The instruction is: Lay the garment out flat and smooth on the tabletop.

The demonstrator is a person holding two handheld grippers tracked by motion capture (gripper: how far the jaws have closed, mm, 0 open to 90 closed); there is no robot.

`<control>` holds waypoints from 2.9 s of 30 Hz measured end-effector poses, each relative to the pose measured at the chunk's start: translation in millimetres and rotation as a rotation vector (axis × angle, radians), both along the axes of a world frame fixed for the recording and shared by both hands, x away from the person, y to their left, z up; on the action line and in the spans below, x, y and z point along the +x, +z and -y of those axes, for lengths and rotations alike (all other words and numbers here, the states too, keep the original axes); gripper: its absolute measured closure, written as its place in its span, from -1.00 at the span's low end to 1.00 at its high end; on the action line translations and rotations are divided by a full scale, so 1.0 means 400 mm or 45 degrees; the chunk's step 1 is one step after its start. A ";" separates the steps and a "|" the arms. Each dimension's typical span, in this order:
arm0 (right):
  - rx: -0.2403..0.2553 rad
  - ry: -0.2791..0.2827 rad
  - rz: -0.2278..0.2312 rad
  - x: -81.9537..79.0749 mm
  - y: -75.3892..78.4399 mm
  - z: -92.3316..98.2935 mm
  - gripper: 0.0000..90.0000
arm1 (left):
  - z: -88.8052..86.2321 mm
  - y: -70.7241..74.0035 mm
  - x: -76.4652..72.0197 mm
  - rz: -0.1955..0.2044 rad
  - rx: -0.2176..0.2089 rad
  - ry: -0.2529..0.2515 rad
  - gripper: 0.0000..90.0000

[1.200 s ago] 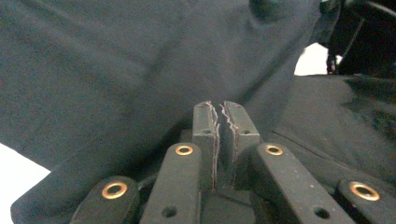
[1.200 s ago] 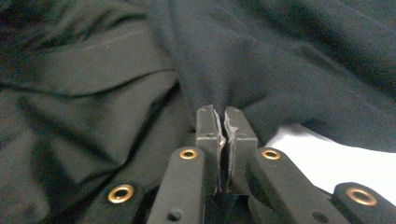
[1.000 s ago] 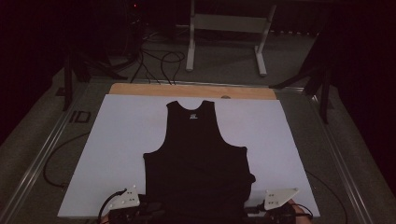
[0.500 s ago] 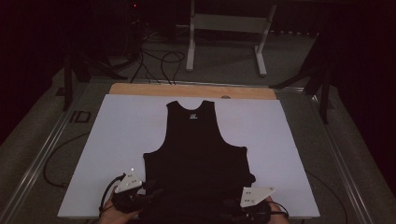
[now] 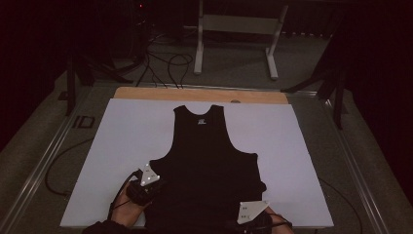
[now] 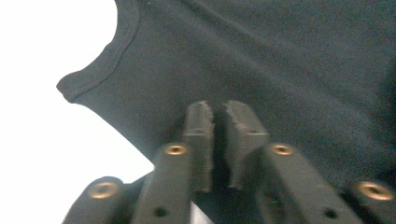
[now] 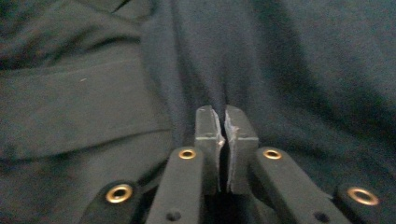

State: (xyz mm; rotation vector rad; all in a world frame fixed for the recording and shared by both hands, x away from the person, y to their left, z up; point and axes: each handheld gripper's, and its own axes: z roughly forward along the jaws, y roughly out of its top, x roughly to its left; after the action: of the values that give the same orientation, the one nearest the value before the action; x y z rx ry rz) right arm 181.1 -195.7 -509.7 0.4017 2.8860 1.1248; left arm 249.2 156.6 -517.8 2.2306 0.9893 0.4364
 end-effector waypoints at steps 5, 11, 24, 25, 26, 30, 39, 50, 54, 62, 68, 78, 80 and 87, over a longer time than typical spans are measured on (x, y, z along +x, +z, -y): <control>0.021 0.094 -0.074 -0.012 0.017 0.032 0.92 | -0.002 0.000 0.006 -0.009 -0.012 -0.001 0.98; -0.004 0.178 -0.170 -0.030 0.020 0.073 0.89 | 0.000 0.000 0.012 0.007 0.007 0.016 0.98; 0.167 -0.362 -0.048 0.026 0.044 0.210 0.19 | -0.017 0.036 -0.042 0.020 -0.148 -0.029 0.50; 0.132 -0.384 -0.041 0.024 0.039 0.218 0.21 | -0.017 0.040 -0.054 0.016 -0.164 -0.043 0.49; 0.102 -0.407 -0.025 0.021 0.034 0.223 0.22 | -0.019 0.042 -0.067 0.008 -0.179 -0.063 0.48; 0.025 -0.436 0.001 0.019 0.018 0.220 0.20 | -0.022 0.041 -0.121 -0.040 -0.196 -0.115 0.46; -0.077 -0.452 0.040 0.025 -0.002 0.195 0.39 | -0.018 0.030 -0.200 -0.118 -0.130 -0.210 0.50; -0.100 -0.352 0.004 0.007 0.011 0.206 0.95 | -0.003 0.022 -0.207 -0.133 0.016 -0.205 1.00; -0.097 -0.349 0.006 0.002 0.016 0.220 0.95 | -0.016 0.024 -0.207 -0.141 0.021 -0.172 1.00; -0.085 -0.357 -0.005 -0.002 0.018 0.239 0.95 | -0.034 0.026 -0.208 -0.144 0.022 -0.109 1.00; -0.083 -0.354 -0.011 -0.005 0.019 0.245 0.94 | -0.045 0.029 -0.216 -0.162 0.026 -0.094 1.00; 0.109 -0.479 -0.034 0.019 0.028 0.267 -0.02 | -0.070 0.041 -0.234 -0.096 -0.104 -0.121 0.91; 0.167 -0.519 -0.032 0.025 0.032 0.276 -0.10 | -0.085 0.051 -0.228 -0.057 -0.183 -0.088 0.59; 0.260 -0.619 0.025 0.038 0.046 0.284 -0.38 | -0.120 0.084 -0.203 0.110 -0.305 0.041 -0.07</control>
State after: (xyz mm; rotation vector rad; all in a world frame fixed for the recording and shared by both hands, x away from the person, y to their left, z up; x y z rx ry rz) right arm 196.4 -309.4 -491.3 1.0204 2.4503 1.3075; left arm 168.0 204.5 -484.3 1.9684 0.9790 0.4020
